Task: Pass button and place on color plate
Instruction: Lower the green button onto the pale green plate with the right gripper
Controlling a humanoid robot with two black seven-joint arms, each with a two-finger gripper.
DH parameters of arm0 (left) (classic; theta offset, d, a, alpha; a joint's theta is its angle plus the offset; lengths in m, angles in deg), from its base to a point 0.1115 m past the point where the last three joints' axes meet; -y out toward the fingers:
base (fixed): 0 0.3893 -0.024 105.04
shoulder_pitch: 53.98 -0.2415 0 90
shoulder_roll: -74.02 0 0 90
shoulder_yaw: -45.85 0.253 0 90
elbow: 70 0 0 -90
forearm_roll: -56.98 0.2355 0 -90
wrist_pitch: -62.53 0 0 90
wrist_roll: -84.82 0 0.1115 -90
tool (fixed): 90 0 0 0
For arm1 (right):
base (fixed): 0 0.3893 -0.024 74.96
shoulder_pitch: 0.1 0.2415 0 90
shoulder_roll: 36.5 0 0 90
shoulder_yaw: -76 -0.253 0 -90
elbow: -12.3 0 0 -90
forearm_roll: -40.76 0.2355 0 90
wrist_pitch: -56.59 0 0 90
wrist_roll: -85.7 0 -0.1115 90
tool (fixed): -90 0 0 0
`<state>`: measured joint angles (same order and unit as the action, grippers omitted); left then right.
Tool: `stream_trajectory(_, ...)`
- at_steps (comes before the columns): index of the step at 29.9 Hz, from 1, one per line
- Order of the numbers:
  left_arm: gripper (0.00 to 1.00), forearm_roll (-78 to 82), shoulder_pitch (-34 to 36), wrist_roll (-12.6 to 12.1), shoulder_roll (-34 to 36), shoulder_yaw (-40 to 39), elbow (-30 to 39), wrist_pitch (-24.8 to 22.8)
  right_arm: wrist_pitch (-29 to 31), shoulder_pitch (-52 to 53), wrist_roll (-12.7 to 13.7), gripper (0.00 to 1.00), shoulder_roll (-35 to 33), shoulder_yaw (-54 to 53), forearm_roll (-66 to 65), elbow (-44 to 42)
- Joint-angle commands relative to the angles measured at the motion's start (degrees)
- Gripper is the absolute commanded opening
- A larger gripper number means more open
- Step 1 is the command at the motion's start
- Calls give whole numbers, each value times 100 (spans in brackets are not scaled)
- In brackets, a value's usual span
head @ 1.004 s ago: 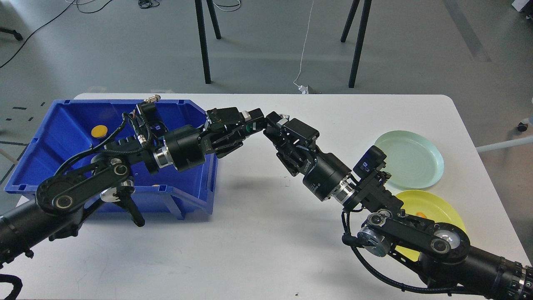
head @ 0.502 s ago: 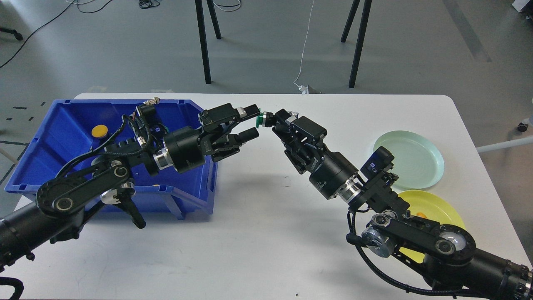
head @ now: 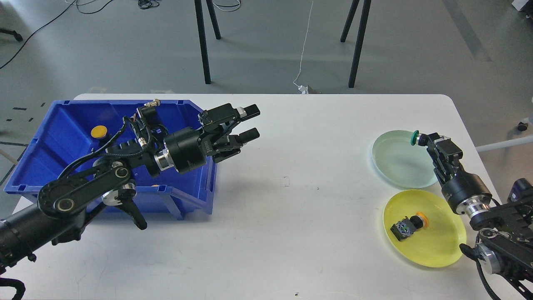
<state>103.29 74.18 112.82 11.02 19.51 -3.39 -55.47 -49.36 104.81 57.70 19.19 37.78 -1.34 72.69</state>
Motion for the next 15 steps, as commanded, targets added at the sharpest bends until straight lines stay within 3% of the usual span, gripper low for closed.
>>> stream_trajectory(1,83,1,-9,0,-1,5,0,0,-22,38,0,7,39,184,8,-344)
stream_trajectory(6,83,1,-36,0,-1,5,0,0,-31,47,0,37,118,193,8,-361)
stream_trajectory(8,83,1,-45,0,-1,5,0,0,-31,47,0,44,136,193,8,-362)
stream_trajectory(10,83,1,-45,0,-1,5,0,0,-31,47,0,62,136,184,17,-362)
stream_trajectory(12,83,1,-62,0,-1,5,0,0,-31,56,0,67,136,184,26,-353)
stream_trajectory(15,83,1,-71,0,-1,-3,0,0,-31,56,0,85,136,140,52,-353)
